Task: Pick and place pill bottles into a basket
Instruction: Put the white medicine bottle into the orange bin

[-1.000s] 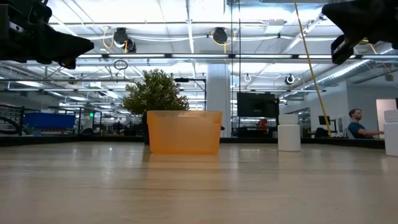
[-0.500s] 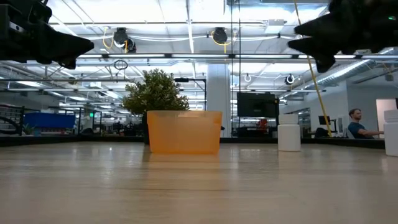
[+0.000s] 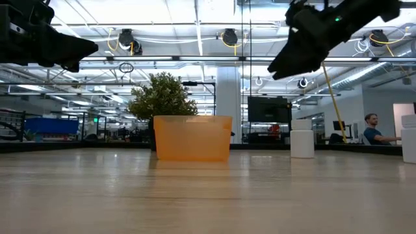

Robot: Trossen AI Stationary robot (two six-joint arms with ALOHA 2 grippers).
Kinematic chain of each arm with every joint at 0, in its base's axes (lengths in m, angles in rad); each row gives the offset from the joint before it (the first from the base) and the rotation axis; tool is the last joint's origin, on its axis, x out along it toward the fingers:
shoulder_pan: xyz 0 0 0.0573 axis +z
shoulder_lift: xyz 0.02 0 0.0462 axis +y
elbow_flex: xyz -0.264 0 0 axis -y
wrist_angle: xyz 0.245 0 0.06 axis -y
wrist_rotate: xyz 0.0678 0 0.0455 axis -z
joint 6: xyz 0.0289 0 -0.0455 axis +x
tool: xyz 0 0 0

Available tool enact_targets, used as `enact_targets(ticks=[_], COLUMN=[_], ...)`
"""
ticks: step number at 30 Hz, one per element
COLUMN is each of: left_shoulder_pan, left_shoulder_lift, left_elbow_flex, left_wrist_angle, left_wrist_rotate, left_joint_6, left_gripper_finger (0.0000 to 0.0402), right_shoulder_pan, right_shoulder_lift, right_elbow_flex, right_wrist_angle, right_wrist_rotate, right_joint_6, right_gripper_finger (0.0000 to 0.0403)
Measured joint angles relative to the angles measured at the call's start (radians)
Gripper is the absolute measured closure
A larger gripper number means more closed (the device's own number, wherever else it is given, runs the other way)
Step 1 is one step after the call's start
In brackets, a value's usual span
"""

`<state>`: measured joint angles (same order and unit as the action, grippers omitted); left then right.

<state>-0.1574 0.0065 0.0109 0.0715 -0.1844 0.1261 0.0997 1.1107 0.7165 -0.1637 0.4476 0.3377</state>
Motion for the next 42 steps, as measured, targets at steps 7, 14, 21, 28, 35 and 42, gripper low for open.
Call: enact_targets(ticks=[7,14,21,28,35,42], left_shoulder_pan=[0.0,0.0,0.0,0.0,0.0,0.0], left_shoulder_lift=[0.0,0.0,0.0,0.0,0.0,0.0], left_elbow_flex=[0.0,0.0,0.0,0.0,0.0,0.0], left_wrist_angle=[0.0,0.0,0.0,0.0,0.0,0.0], left_wrist_rotate=[0.0,0.0,0.0,0.0,0.0,0.0], left_joint_6=[0.0,0.0,0.0,0.0,0.0,0.0], left_gripper_finger=[0.0334,0.0334,0.0334,0.0334,0.0334,0.0334], right_shoulder_pan=[-0.118,-0.161,-0.156,-0.137,-0.105,-0.102], right_shoulder_lift=[0.087,0.166,0.199,0.194,0.194,0.195], right_elbow_flex=[0.045,0.047,0.047,0.047,0.047,0.047], right_wrist_angle=[-0.156,-0.189,-0.257,-0.292,-0.298,-0.34], right_wrist_rotate=[-0.176,-0.196,-0.217,-0.218,-0.241,-0.215], right_joint_6=[0.177,0.211,0.235,0.249,0.254,0.279], right_gripper_finger=[0.0117,0.0117,0.0118,0.0134,0.0144,0.0152])
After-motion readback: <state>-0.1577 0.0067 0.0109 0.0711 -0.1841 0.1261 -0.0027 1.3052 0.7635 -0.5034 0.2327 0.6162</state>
